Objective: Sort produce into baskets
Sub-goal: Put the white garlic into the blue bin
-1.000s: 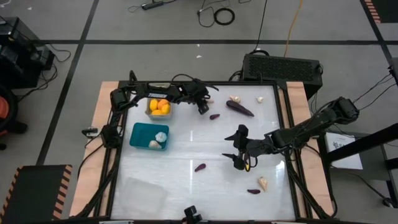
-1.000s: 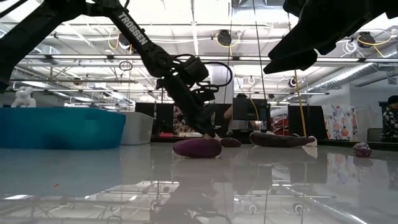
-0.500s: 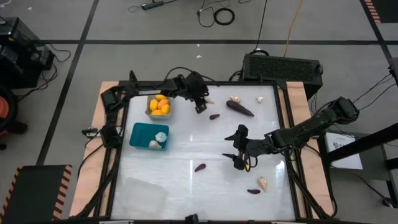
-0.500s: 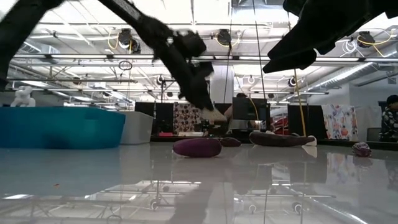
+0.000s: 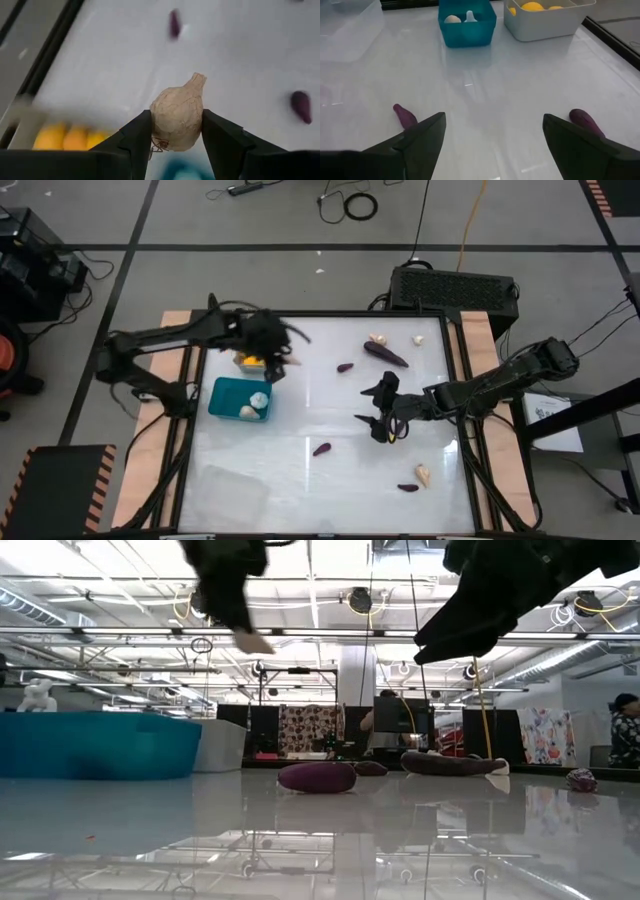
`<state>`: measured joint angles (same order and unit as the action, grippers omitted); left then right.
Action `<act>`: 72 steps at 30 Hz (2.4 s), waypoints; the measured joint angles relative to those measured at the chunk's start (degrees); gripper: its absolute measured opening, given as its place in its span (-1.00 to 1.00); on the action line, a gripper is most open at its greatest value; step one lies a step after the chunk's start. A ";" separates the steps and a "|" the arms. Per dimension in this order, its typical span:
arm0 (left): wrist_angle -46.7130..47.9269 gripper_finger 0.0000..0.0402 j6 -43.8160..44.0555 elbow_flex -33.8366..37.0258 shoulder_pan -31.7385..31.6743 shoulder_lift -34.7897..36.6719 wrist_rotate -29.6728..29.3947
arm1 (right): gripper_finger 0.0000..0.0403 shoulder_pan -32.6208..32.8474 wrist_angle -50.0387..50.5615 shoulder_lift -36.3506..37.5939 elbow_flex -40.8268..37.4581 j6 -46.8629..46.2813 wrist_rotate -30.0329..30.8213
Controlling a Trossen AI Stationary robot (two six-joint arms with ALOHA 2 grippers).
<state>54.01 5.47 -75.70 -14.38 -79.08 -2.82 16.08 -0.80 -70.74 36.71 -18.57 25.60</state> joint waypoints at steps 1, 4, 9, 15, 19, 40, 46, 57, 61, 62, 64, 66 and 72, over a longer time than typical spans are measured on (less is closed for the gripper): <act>1.70 -0.17 2.96 0.97 1.09 1.73 -2.27 | 0.61 0.00 0.19 0.00 0.00 0.06 -0.05; 7.45 -0.17 13.82 4.01 3.87 6.21 -7.99 | 0.61 0.00 0.73 0.00 0.00 0.81 -0.10; 14.62 -0.17 29.24 9.61 7.51 10.17 -9.17 | 0.61 0.02 1.06 0.04 0.00 3.02 -0.15; 21.52 -0.17 37.53 14.76 8.98 10.03 -6.73 | 0.61 0.01 1.06 0.04 0.00 5.60 -0.17; 18.77 -0.17 34.78 17.73 8.86 9.92 -4.57 | 0.61 0.02 1.06 0.04 0.00 5.58 -0.17; 18.03 0.30 25.23 19.24 8.87 9.83 -3.42 | 0.61 -2.13 0.10 0.04 0.02 4.72 -0.18; 10.19 0.35 24.67 19.24 8.51 9.83 -7.68 | 0.61 -4.74 0.27 0.78 0.04 4.55 -0.19; -68.03 0.35 -2.51 36.07 10.83 9.73 -11.34 | 0.61 -15.67 20.95 5.25 11.49 0.70 6.30; -95.56 0.35 -6.53 45.23 8.19 9.20 -8.58 | 0.61 -21.78 30.76 5.33 15.42 -1.63 9.89; -97.35 0.35 -6.83 46.09 6.89 9.84 -7.63 | 0.61 -23.75 32.36 5.33 15.64 -2.03 9.28; -97.92 0.35 -6.20 47.04 3.74 11.26 -4.57 | 0.61 -27.80 34.55 5.28 15.52 -2.80 5.37; -96.06 0.35 -5.06 47.13 0.90 11.82 -0.52 | 0.61 -32.25 34.55 5.00 14.72 -2.86 1.15; -90.09 0.35 -4.70 47.21 -2.44 11.72 9.94 | 0.61 -44.39 36.54 4.42 12.35 -6.32 -2.09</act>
<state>-36.09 0.76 -28.49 -16.82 -67.36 7.11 -28.32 35.74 -66.32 49.06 -24.89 23.51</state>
